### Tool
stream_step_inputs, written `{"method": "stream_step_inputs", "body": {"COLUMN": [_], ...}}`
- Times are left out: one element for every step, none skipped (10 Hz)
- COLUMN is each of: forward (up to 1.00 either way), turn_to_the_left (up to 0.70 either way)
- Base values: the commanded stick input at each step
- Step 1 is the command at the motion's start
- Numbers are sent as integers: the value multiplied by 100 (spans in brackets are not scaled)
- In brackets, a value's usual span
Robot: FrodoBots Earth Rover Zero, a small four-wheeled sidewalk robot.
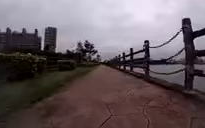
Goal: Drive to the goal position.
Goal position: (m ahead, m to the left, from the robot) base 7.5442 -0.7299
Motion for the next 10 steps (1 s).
{"method": "stream_step_inputs", "body": {"forward": [100, 100, 100, 100, 100, 100, 100, 100, 100, 100], "turn_to_the_left": [0, 0, 0, 0, 0, 0, 0, 0, 0, 0]}}
